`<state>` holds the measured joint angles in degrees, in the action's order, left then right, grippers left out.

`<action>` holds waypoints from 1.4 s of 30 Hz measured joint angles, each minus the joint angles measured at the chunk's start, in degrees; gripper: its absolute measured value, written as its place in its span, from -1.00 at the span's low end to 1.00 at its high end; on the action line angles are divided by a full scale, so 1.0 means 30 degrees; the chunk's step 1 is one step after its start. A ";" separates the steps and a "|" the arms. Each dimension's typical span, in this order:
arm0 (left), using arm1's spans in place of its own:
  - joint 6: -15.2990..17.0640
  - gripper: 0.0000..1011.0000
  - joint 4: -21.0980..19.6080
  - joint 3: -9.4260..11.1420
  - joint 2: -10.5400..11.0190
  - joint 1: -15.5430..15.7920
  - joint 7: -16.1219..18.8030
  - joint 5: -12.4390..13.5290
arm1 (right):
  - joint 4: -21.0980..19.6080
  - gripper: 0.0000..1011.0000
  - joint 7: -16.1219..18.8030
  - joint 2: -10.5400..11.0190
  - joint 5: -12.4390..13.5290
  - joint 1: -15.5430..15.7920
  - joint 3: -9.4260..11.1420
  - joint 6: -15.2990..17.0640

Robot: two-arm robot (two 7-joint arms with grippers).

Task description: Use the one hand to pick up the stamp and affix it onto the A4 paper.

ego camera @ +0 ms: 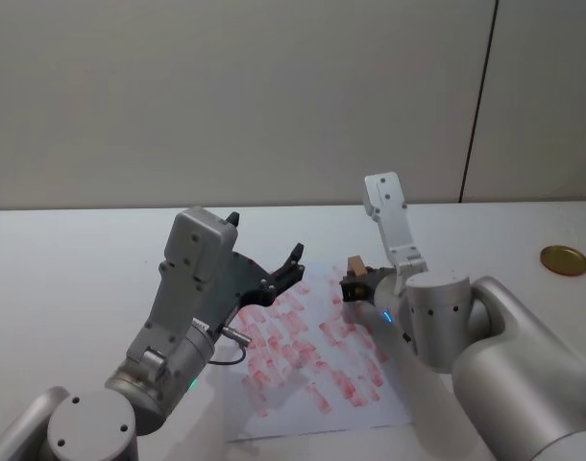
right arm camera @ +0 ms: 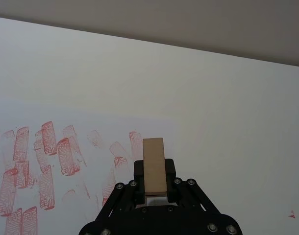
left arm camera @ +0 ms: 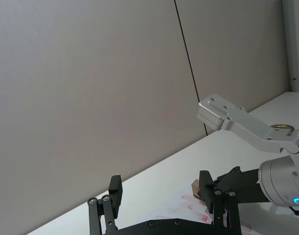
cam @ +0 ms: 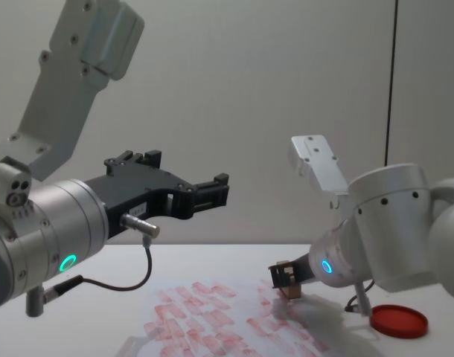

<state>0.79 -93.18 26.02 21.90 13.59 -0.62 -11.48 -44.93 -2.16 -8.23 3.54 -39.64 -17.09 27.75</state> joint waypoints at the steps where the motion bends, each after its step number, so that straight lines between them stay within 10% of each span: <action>1: 0.0000 0.96 0.0000 0.0001 -0.0001 -0.0001 0.0000 0.0000 | 0.0000 -0.57 0.0003 0.0004 0.0010 0.0009 0.0013 0.0000; 23: 0.0000 0.96 0.0000 0.0000 -0.0001 0.0000 0.0000 0.0000 | -0.2267 -0.57 0.0165 0.0380 -0.0031 0.1167 0.0198 -0.0152; 42: 0.0001 0.96 0.0000 0.0001 0.0000 -0.0001 0.0000 0.0000 | -1.0355 -0.57 -0.0406 0.1602 0.0131 0.3678 0.0787 0.0214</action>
<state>0.80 -93.18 26.02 21.90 13.59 -0.62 -11.48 -76.00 -3.38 -3.42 3.93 -28.60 -14.72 28.40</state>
